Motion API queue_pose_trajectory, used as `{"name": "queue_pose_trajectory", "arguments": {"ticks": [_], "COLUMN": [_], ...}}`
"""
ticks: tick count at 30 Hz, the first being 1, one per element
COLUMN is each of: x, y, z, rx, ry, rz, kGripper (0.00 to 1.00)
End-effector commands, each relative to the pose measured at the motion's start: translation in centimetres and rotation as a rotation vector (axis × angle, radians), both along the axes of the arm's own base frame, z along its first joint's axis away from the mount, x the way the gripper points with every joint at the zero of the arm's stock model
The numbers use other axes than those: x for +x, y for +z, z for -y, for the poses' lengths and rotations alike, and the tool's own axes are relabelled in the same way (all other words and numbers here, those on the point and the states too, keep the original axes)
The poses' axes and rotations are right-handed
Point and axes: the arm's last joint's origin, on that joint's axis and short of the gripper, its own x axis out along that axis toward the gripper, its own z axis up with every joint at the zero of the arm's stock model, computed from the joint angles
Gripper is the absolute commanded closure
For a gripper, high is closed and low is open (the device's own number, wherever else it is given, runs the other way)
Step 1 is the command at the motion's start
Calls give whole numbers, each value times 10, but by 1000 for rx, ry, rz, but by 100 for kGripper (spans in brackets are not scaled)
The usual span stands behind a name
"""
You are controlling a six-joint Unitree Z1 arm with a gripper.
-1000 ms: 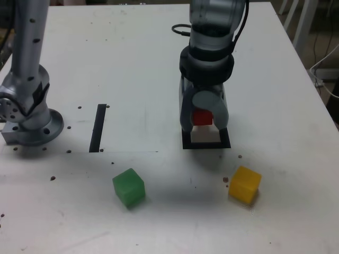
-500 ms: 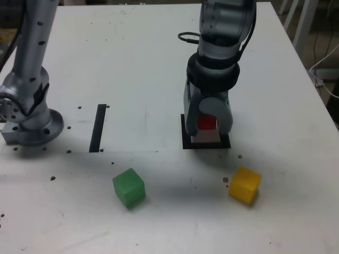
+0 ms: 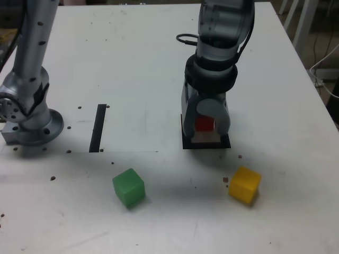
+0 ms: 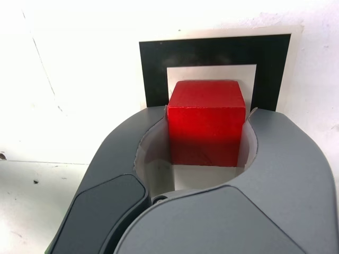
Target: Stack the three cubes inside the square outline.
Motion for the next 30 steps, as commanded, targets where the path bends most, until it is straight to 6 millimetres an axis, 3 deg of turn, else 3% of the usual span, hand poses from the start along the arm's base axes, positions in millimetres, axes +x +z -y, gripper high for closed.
{"name": "queue_pose_trajectory", "arguments": {"ticks": [1, 6, 11, 14, 30], "x": [-1, -1, 0, 0, -16], "y": [0, -1, -2, 0, 18], "z": [-1, -1, -1, -1, 7], "rx": [-5, -3, 2, 1, 40], "ry": [4, 3, 2, 2, 30], "rz": [-1, -3, 10, 17, 27], "kGripper": [49, 38, 13, 4, 1]}}
